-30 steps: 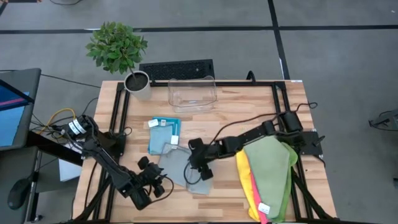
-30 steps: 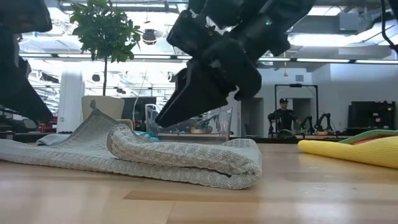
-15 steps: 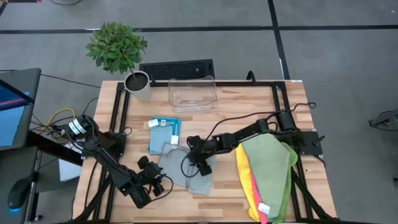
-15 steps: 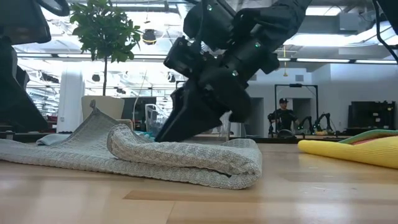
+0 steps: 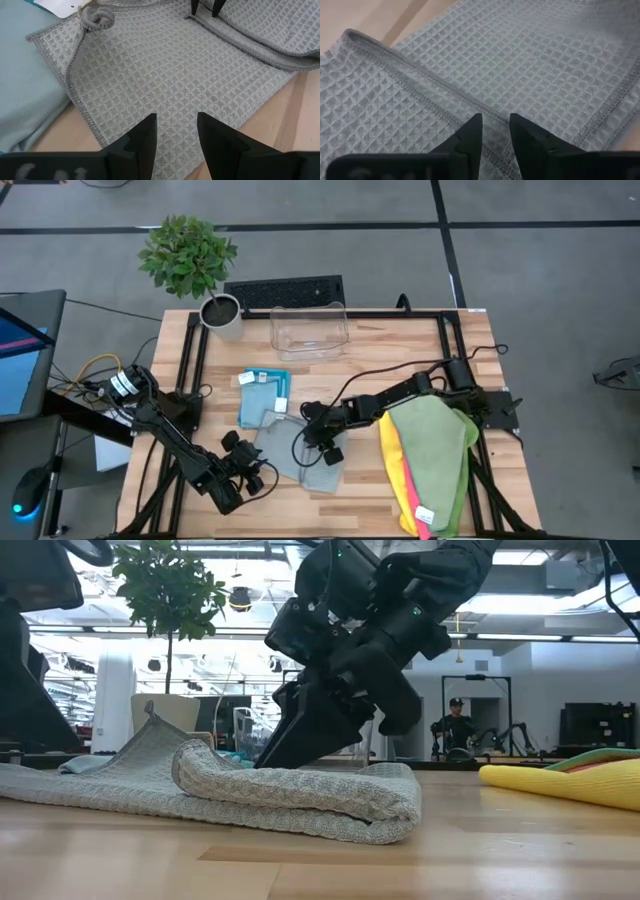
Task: Fold microfiber towels
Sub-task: Fold the gray microfiber cloth
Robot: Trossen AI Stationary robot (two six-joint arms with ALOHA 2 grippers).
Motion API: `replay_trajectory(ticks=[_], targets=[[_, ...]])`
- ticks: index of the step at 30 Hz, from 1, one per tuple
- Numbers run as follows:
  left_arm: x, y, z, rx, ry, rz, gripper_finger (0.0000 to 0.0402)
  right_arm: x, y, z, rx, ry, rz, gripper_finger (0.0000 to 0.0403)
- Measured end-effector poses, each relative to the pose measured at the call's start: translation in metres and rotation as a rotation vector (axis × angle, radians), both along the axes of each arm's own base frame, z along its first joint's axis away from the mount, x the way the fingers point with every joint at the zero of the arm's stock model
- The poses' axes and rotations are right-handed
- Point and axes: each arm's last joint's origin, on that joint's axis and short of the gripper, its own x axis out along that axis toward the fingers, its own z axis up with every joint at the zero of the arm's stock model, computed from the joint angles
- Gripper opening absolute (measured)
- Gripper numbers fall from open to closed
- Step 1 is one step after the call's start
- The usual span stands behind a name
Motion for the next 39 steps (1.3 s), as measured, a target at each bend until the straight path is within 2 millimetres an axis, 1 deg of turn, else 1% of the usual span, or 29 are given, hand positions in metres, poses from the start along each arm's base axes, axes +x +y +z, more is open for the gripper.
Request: replay_trajectory(ticks=[4, 6, 10, 13, 14, 18, 21, 23, 27, 33, 37, 39], targets=[[0.0, 0.0, 0.0, 0.0, 0.0, 0.0, 0.0132, -0.001, 0.0, -0.001, -0.013, 0.007, 0.01, 0.012], [0.0, 0.0, 0.0, 0.0, 0.0, 0.0, 0.0132, -0.001, 0.0, -0.001, -0.016, 0.016, 0.012, 0.0108], [0.0, 0.0, 0.0, 0.0, 0.0, 0.0, 0.0132, -0.001, 0.0, -0.008, -0.019, 0.029, 0.016, 0.0059], [0.0, 0.0, 0.0, 0.0, 0.0, 0.0, 0.0132, -0.001, 0.001, -0.008, -0.019, 0.031, 0.017, 0.0017], [0.0, 0.0, 0.0, 0.0, 0.0, 0.0, 0.0132, -0.001, 0.002, -0.008, -0.021, 0.03, 0.017, 0.0012], [0.0, 0.0, 0.0, -0.001, 0.0, 0.0, 0.0132, -0.002, 0.001, -0.001, -0.04, 0.018, -0.003, 0.0015], [0.0, 0.0, 0.0, -0.001, 0.0, 0.0, 0.0132, -0.001, 0.0, 0.007, -0.038, 0.01, -0.007, 0.0008], [0.0, 0.0, 0.0, -0.002, 0.001, 0.0, 0.0132, 0.001, -0.001, 0.01, -0.037, -0.002, -0.017, 0.001], [0.0, 0.0, 0.0, -0.002, 0.003, -0.002, 0.0132, 0.0, -0.006, 0.008, -0.042, 0.03, -0.06, 0.0017], [0.0, 0.0, 0.0, 0.0, 0.007, -0.006, 0.0132, -0.001, -0.012, 0.006, -0.055, 0.05, -0.098, 0.0007], [0.0, 0.0, 0.0, 0.0, 0.008, -0.007, 0.0132, 0.0, -0.013, 0.007, -0.058, 0.034, -0.089, 0.0026], [0.0, 0.0, 0.0, 0.0, 0.008, -0.007, 0.0132, 0.0, -0.01, 0.007, -0.061, 0.033, -0.08, 0.0033]])
